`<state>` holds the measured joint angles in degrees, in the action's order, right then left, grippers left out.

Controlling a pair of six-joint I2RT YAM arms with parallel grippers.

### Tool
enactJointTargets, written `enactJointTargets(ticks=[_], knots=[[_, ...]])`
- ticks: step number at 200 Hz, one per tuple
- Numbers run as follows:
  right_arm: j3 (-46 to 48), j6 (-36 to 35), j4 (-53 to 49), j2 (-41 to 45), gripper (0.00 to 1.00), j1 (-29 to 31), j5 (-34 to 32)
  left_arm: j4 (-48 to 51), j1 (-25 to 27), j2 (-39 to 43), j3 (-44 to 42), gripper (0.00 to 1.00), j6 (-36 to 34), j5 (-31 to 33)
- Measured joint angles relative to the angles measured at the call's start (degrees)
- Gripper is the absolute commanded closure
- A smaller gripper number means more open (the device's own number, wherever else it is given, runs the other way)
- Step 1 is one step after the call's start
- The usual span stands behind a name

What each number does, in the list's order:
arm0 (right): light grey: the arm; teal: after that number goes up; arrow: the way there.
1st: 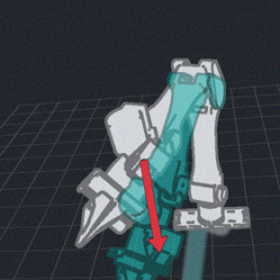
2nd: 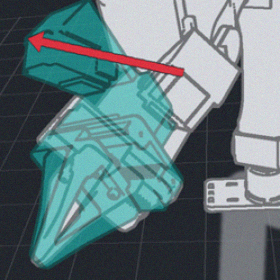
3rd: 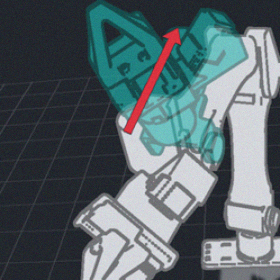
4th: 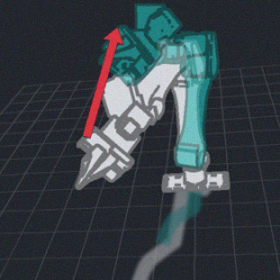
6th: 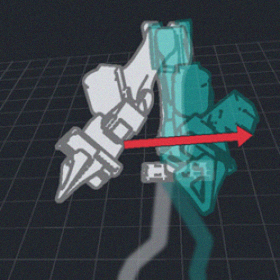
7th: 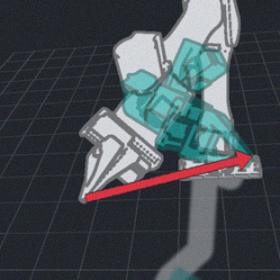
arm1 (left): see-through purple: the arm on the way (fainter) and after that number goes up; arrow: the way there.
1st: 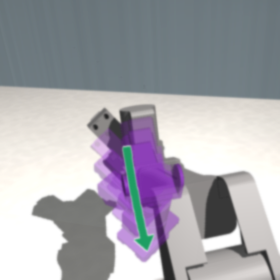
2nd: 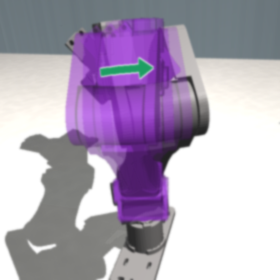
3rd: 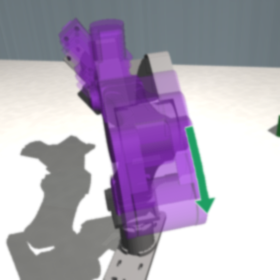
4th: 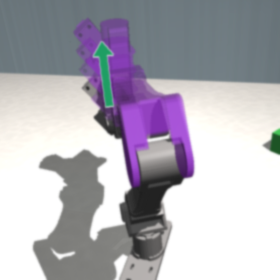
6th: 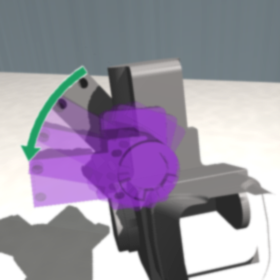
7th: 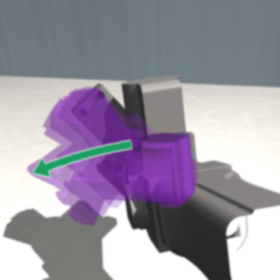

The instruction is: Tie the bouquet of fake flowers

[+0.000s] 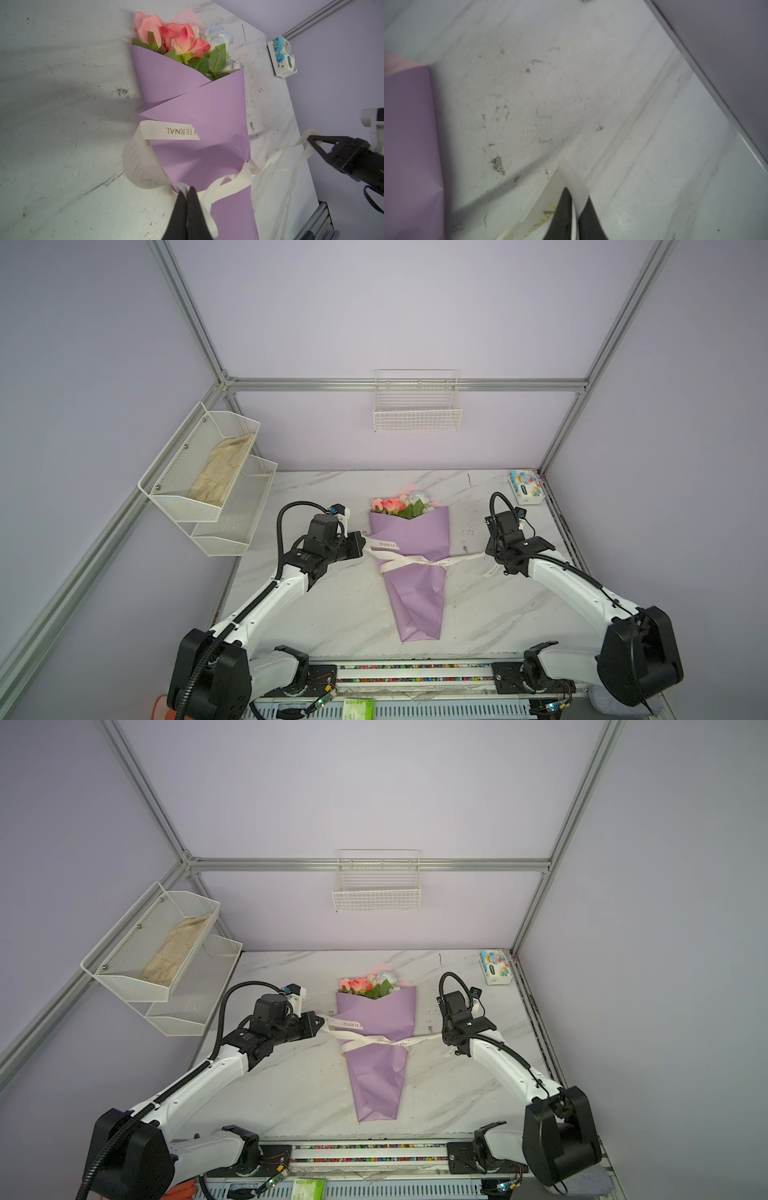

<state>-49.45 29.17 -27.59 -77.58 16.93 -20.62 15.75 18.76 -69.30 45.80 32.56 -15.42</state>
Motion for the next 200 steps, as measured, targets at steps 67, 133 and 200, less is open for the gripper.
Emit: enactJointTargets(ticks=[67, 133, 200], knots=[[5.14, 8.92, 8.92, 5.60, 0.48, -1.49, 24.46, -0.26, 0.00, -0.11, 0.00, 1.00, 0.35, -2.43], [16.61, 26.32, 28.52, 3.19, 0.42, 3.26, 39.67, -0.59, 0.00, -0.55, 0.00, 1.00, 0.87, -3.63], [17.59, 35.26, 46.56, -9.70, 0.54, 7.15, 43.58, -2.38, 0.00, -0.85, 0.00, 1.00, 1.16, -4.15]])
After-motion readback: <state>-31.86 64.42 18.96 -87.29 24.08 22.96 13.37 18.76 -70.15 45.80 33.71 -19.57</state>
